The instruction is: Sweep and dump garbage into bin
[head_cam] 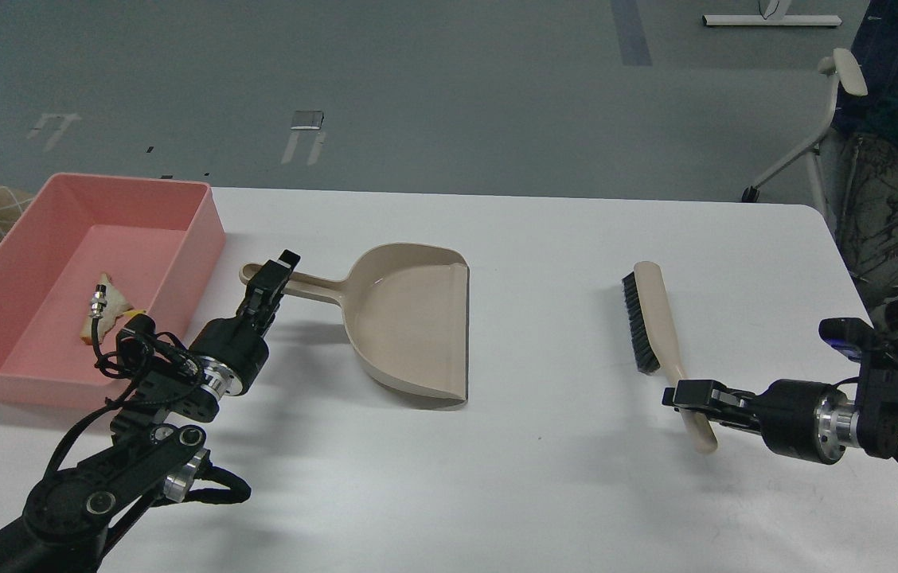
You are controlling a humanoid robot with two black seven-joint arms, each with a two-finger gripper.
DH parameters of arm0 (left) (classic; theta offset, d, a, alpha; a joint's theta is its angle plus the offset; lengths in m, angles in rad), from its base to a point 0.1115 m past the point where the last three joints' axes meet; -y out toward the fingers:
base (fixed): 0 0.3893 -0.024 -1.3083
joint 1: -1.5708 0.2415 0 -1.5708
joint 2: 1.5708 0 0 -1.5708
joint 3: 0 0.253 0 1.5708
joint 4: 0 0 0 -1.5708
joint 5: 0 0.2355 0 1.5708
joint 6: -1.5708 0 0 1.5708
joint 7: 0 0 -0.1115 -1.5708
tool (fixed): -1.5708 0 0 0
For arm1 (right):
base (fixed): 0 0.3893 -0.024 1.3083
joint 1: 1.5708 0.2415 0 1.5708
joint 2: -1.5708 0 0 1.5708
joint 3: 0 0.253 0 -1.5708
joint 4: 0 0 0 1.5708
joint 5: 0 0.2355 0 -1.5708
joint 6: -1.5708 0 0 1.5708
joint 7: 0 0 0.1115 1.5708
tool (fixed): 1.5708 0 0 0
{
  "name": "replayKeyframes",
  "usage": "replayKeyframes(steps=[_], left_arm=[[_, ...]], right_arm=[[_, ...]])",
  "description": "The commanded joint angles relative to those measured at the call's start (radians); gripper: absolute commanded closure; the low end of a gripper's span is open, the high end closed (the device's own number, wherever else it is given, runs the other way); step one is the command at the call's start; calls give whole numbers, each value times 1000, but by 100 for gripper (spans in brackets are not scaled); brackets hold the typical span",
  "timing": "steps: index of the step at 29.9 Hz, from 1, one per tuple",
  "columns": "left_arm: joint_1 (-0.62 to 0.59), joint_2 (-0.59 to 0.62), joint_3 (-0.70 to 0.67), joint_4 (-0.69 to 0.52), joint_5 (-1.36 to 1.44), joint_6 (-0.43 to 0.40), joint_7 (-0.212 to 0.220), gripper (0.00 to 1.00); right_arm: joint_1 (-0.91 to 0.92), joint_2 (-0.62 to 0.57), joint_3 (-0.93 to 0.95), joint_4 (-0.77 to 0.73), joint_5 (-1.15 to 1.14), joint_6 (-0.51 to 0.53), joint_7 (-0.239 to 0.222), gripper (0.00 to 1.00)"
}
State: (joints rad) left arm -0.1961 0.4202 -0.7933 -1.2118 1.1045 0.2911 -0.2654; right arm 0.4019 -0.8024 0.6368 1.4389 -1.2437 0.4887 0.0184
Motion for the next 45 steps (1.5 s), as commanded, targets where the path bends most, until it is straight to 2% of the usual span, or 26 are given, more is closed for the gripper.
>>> replayKeyframes(steps=[1, 2, 3, 6, 12, 14, 16, 22, 27, 33, 36, 39, 42, 45], left_arm=[[1, 0, 0, -2, 0, 0, -1, 10], [1, 0, -1, -2, 0, 0, -1, 9], [1, 0, 0, -3, 0, 0, -3, 4], [13, 6, 0, -9, 0, -4, -3, 3], [27, 12, 0, -11, -2, -6, -6, 2], [35, 12, 0, -12, 0, -6, -6, 2], [50, 14, 0, -17, 0, -7, -8, 2], [92, 32, -1, -34, 3, -29, -12, 2], [150, 98, -1, -112, 3, -33, -14, 2], [262, 206, -50, -250, -2, -101, -15, 2], [343, 262, -133, -343, -3, -154, -15, 2], [391, 317, -217, -428, -14, -225, -15, 2], [400, 347, -300, -468, -14, -282, -27, 2], [391, 353, -436, -469, -44, -361, -34, 2]], right_arm=[[0, 2, 1, 0, 1, 0, -2, 66], [0, 2, 1, 0, 1, 0, -2, 64], [2, 0, 1, 1, 3, 0, -3, 57], [2, -1, 1, 0, 3, 0, -12, 37], [3, 0, 1, 3, 3, 0, -29, 19], [5, 2, 3, 5, 3, 0, -29, 18], [3, -1, 4, 8, 4, 0, -29, 11], [2, -20, 17, 20, 9, 0, -28, 8], [2, -66, 35, 34, 12, 0, -28, 8], [3, -159, 37, 49, 10, 0, -21, 6], [5, -215, 72, 49, 12, 0, -5, 6], [5, -238, 133, 40, 10, 0, 35, 6], [5, -247, 194, 37, 9, 0, 81, 6], [6, -244, 292, -1, 9, 0, 95, 6]])
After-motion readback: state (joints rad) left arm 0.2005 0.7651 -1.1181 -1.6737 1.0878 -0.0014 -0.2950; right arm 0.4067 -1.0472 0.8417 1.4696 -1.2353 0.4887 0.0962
